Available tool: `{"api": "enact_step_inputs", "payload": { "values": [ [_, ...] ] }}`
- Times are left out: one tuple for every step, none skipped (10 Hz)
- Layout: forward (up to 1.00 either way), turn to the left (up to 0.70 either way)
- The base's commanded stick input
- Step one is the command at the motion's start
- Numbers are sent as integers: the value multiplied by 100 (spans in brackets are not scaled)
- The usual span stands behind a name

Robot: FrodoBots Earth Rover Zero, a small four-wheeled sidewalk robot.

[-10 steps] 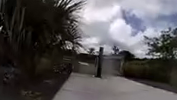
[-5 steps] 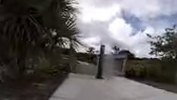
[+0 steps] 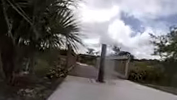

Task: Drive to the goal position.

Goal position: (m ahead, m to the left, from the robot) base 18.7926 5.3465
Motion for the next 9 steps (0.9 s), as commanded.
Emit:
{"api": "enact_step_inputs", "payload": {
  "values": [
    [69, 1],
    [69, 1],
    [69, 1],
    [69, 1],
    [69, 1],
    [69, 1],
    [69, 1],
    [69, 1],
    [69, 1]
  ]
}}
